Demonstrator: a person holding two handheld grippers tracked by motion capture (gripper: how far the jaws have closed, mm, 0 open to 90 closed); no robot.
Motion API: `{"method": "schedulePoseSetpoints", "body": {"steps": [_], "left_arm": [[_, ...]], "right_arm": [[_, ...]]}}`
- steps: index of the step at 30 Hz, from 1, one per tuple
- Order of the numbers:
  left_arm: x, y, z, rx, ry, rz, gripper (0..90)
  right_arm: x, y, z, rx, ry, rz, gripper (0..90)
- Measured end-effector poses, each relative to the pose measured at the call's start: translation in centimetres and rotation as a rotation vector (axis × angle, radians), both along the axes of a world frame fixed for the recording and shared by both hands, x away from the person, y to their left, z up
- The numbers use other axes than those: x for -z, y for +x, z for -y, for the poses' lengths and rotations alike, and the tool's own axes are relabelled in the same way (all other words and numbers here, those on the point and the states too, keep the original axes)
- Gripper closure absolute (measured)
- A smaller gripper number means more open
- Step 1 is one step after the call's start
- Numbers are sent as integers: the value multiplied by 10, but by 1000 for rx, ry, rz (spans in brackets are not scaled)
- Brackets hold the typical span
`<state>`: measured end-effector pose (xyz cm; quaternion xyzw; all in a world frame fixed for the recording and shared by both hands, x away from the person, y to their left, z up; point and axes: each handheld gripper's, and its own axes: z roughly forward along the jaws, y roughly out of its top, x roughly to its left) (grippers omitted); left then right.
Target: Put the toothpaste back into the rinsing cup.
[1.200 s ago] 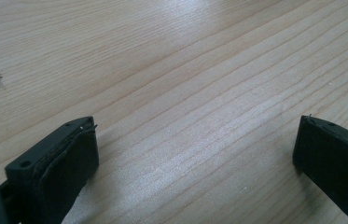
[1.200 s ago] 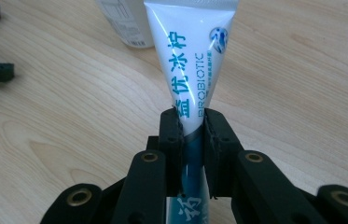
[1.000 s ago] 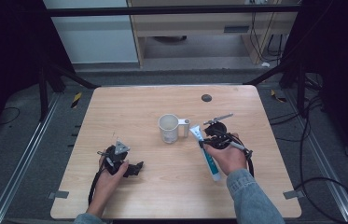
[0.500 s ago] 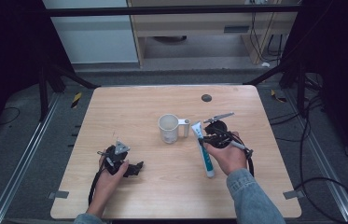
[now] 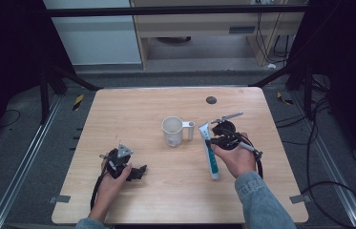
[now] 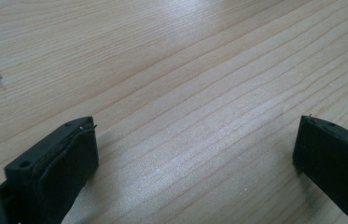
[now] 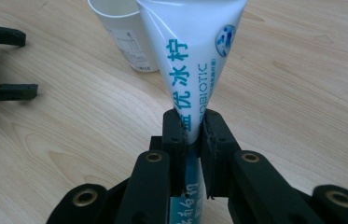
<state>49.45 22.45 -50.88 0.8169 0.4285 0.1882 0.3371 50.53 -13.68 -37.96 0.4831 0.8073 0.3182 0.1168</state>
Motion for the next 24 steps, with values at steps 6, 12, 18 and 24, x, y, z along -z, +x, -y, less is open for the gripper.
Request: {"method": "schedulePoseSetpoints", "body": {"steps": [6,12,18,24], "left_arm": [[0,0,0,0,0,0,0],[0,0,0,0,1,0,0],[0,0,0,0,-1,0,0],[0,0,0,-1,-1,0,0]], "right_arm": [[-12,-1,3,3,6,31,814],[-20,-2,4,11,28,67,816],[-24,-1,2,18,47,115,818],[-29,-1,-3,30,60,169,820]]}}
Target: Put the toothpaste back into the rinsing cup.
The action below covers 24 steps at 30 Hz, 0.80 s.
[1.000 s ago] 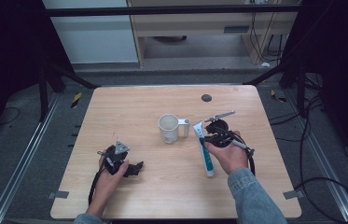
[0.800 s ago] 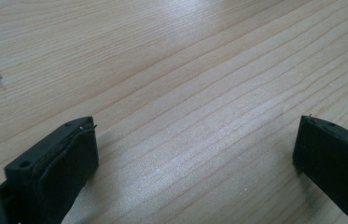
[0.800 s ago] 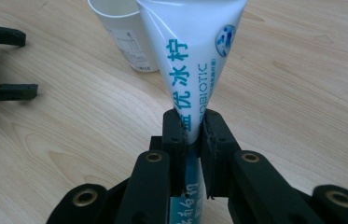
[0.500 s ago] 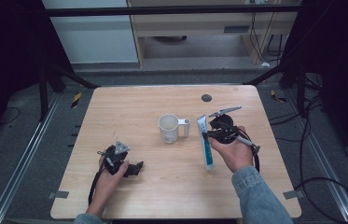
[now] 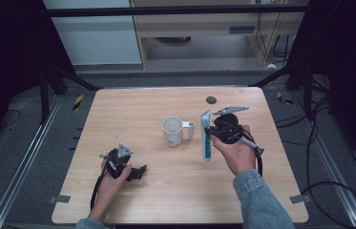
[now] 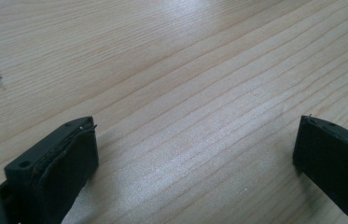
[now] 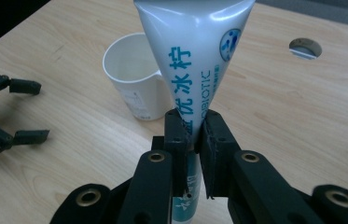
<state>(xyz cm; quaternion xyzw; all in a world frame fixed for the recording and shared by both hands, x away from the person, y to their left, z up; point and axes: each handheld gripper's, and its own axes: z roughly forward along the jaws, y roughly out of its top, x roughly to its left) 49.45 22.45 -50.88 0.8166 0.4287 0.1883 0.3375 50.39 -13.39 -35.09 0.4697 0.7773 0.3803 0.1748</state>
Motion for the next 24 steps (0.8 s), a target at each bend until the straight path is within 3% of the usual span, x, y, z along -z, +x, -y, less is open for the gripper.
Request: {"method": "schedulePoseSetpoints", "body": {"steps": [24], "left_arm": [[0,0,0,-2,-2,1,0]], "right_arm": [[-10,-2,-9,16,61,106,820]]}}
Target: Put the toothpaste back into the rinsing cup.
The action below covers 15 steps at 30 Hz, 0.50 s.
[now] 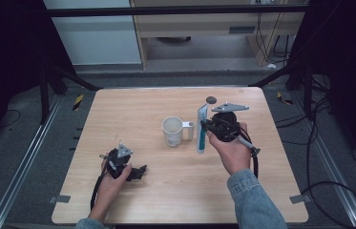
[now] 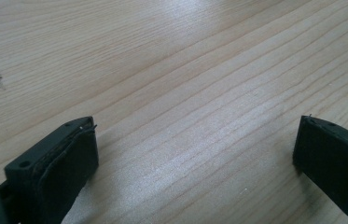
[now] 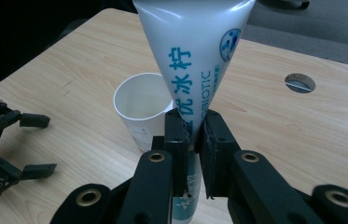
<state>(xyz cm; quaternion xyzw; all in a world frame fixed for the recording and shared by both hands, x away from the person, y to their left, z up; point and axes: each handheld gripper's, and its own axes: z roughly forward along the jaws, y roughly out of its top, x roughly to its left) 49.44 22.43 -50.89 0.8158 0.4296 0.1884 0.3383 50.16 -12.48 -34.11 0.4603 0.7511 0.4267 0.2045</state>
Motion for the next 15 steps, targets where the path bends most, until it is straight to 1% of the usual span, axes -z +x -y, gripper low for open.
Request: {"method": "schedulePoseSetpoints", "body": {"steps": [7,12,15], "left_arm": [[0,0,0,0,1,1,0],[0,0,0,2,2,2,0],[0,0,0,2,3,2,0]], "right_arm": [[-2,-2,-4,6,18,24,820],[-2,-6,-9,16,16,40,820],[-3,-10,-12,17,15,59,819]]}}
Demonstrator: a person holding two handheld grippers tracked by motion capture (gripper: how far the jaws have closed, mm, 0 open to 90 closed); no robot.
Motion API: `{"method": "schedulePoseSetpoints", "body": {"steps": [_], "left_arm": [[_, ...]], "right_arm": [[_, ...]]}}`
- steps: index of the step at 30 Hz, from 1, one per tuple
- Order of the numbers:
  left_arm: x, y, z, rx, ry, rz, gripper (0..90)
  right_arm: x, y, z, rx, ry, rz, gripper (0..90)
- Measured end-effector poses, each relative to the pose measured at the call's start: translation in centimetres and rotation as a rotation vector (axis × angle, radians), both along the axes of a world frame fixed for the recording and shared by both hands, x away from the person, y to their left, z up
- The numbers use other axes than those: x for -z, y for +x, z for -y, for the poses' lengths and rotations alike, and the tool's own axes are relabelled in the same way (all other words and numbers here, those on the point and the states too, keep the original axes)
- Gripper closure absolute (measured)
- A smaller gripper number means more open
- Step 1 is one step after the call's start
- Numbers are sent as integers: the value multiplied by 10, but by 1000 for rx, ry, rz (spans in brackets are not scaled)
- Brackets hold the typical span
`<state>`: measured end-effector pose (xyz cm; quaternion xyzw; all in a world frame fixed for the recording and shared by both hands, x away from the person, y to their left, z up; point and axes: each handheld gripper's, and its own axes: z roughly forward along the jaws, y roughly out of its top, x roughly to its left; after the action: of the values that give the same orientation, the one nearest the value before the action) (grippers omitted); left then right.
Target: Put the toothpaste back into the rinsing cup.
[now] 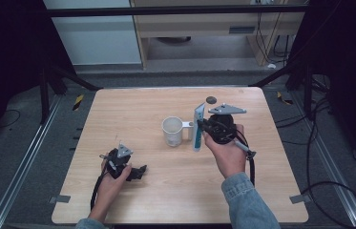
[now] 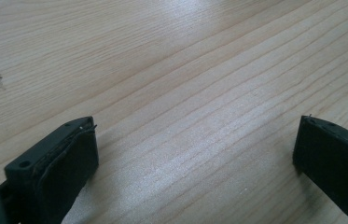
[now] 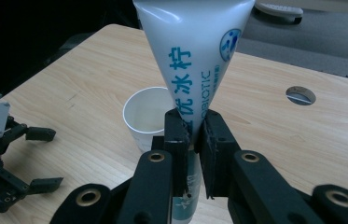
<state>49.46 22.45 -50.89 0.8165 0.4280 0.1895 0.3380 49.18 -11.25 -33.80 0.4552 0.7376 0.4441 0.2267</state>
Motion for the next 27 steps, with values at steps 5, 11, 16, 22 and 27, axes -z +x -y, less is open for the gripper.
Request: {"method": "schedulePoseSetpoints", "body": {"steps": [5,11,16,22,27], "left_arm": [[0,0,0,0,0,0,0],[0,0,0,0,0,0,0],[0,0,0,0,0,-1,0],[0,0,0,0,1,-1,0],[0,0,0,0,1,-1,0]], "right_arm": [[-1,-5,-6,16,-2,38,819],[-7,-8,-11,36,21,77,819],[-13,-10,-20,35,33,98,819],[-24,-6,-30,25,35,125,819],[-31,1,-35,23,38,144,819]]}}
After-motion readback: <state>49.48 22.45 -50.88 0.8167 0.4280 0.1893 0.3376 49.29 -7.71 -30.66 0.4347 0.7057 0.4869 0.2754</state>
